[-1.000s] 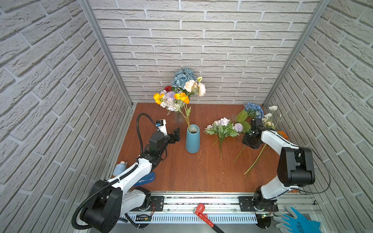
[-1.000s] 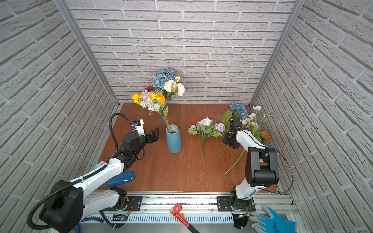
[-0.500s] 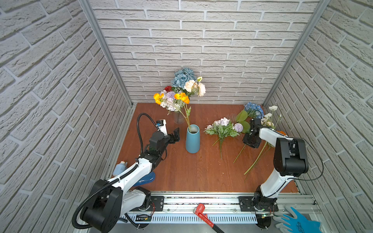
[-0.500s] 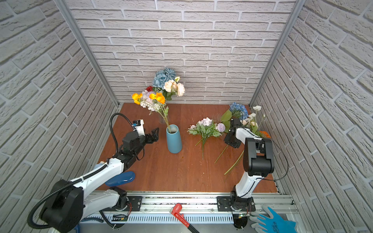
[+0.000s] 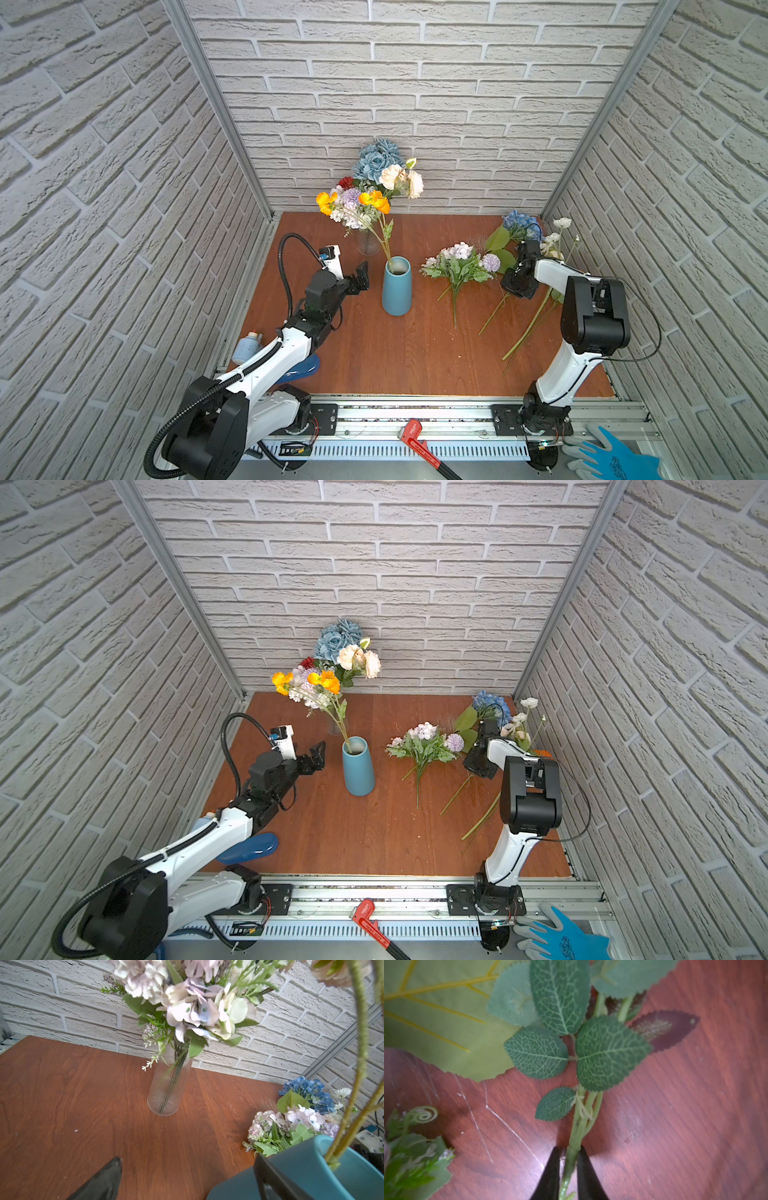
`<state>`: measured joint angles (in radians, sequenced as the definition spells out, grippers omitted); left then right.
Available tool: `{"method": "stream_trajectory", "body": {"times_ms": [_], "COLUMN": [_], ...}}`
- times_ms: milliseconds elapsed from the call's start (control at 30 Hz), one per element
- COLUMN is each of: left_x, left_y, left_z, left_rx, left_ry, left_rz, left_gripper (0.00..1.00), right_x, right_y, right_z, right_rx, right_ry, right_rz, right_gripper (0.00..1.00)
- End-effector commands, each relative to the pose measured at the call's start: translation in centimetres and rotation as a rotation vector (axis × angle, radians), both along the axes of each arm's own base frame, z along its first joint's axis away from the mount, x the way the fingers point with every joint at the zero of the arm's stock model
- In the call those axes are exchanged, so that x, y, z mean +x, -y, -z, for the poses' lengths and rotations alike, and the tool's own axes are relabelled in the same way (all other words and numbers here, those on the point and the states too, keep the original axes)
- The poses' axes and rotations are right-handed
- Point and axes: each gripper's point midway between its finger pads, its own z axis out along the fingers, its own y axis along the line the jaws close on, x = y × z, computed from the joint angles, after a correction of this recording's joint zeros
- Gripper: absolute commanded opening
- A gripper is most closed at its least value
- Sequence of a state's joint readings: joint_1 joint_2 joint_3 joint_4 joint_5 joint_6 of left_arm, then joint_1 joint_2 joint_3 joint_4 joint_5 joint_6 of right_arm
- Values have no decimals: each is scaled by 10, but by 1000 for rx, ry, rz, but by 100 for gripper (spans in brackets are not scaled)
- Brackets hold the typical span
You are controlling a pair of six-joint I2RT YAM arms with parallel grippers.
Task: Arrange flowers in a vase
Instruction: Pick up the flower from the top-right of the table.
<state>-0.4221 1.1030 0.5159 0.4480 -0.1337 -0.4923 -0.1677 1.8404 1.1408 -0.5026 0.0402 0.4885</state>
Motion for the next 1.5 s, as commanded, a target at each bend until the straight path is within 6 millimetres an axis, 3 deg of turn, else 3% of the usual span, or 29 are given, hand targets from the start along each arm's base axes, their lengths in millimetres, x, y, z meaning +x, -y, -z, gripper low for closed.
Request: {"method": "stream_trajectory", "body": {"times_ms": [0, 167, 467, 700, 967, 1300, 1467], "left_x": [-2, -4, -2, -2, -2, -1, -5], "left_y": [-1, -3, -2, 1, 3, 6, 10], "left_z": [-10, -10, -11, -13, -15, -8, -6], "left_rx": [-16, -17, -27, -45, -60, -78, -83], "left_ry": [37, 40, 44, 45, 45, 11, -15], "left_rz": [-6, -13, -12, -3, 6, 17, 41], "left_gripper": [98, 98, 98, 98, 98, 98, 98], "right_x": [4, 5, -6, -3, 11, -16, -32], "right_y": [0, 1, -9, -32, -84, -177, -207], "right_z": [-2, -29, -110, -172, -255, -367, -417], "right_rx": [3, -8, -7, 75, 234, 227, 220], "right_ry": [25, 78, 248, 440, 738, 1134, 1373], "right_rz": [-5, -14, -49, -114, -332, -683, -787], "right_gripper": [6, 6, 6, 6, 6, 6, 6]}}
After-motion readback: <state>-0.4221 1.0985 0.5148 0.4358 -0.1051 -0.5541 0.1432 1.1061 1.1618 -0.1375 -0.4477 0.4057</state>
